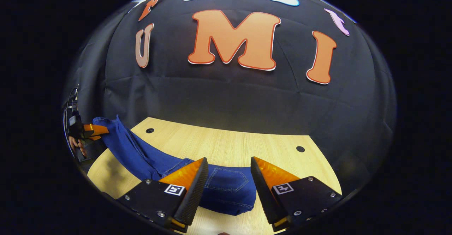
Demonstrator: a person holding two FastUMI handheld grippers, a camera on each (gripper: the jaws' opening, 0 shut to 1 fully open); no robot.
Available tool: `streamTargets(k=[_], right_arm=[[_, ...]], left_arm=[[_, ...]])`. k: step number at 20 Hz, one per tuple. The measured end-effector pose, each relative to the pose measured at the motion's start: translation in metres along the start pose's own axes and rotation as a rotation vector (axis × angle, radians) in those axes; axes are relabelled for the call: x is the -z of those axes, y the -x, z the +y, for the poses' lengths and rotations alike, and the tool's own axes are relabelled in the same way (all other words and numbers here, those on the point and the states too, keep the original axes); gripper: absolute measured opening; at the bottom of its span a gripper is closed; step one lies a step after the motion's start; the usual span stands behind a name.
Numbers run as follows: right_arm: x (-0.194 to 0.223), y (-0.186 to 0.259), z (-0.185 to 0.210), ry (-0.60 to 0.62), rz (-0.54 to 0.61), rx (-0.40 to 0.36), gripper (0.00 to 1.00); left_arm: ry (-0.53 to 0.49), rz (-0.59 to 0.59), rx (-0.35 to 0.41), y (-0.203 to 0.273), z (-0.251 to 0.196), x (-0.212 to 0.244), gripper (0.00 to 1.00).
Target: Grasp the waist and the cuffs of the jeans and fold them to make the two legs overlap; first hold the waist and fold one-third of the jeans toward the cuffs, then hold the cuffs and fold the remaining one-third in the same direction to finish folding.
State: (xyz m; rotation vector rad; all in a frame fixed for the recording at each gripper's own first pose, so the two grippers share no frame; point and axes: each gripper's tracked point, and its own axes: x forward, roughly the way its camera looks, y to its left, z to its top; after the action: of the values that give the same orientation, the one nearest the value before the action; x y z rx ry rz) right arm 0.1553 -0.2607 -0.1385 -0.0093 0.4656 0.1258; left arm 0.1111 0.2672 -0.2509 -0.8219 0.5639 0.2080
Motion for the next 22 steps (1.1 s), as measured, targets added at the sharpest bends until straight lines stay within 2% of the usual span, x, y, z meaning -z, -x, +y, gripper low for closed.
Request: streamTargets(k=[5,11,16,22], right_arm=[[-0.006,0.0,-0.014,-0.018,-0.025,0.002,0.76],[-0.006,-0.001,-0.035,-0.034,-0.034,0.017,0.77],[-0.005,0.001,-0.054,-0.056,-0.041,0.037,0.77],[-0.001,0.004,-0.078,-0.069,-0.039,0.059,0.78]], left_arm=[[-0.081,0.007,0.12,0.006,-0.096,0.016,0.01],[-0.157,0.085,0.224,0.004,-0.179,0.059,0.01],[-0.227,0.17,0.257,-0.012,-0.226,0.109,0.01],[-0.316,0.296,0.276,-0.036,-0.27,0.189,0.01]])
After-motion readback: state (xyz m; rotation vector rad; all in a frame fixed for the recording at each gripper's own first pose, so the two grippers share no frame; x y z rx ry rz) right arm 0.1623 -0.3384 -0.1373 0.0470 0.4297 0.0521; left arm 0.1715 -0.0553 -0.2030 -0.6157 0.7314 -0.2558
